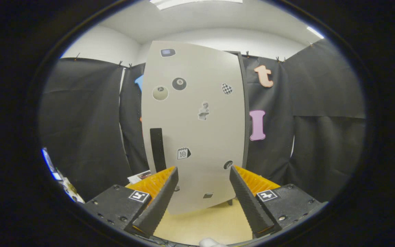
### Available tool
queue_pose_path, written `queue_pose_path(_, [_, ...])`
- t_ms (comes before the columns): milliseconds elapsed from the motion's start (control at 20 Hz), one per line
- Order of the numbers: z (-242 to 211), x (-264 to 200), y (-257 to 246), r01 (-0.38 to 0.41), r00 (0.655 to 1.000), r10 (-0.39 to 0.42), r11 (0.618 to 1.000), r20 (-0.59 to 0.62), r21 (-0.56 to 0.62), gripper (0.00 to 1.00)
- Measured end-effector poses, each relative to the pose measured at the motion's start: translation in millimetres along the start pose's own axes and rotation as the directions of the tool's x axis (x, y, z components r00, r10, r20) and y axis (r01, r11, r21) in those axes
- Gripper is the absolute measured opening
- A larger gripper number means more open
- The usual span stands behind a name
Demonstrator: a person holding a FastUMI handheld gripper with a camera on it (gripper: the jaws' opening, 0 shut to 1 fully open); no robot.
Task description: Open the shoe cabinet door, grab the shoes and put them into the shoe cabinet, then close the shoe cabinet door.
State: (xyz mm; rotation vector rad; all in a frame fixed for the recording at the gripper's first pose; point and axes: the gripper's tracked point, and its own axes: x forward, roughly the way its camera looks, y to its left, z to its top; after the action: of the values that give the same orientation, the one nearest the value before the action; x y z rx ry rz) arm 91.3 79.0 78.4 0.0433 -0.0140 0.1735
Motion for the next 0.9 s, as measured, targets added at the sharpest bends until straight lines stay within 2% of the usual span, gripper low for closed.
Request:
queue_pose_path(300, [9.0,-45.0,-10.4,0.057,0.998,-0.057,0.998,0.030,-0.003,0.99])
queue_pose_path(550, [-2.0,-78.5,-27.7,0.120,0.993,-0.120,0.993,0.017,0.006,0.98])
queue_pose_path(900, [-13.5,-100.3,-47.3,0.176,0.984,-0.176,0.984,0.000,0.001,0.99])
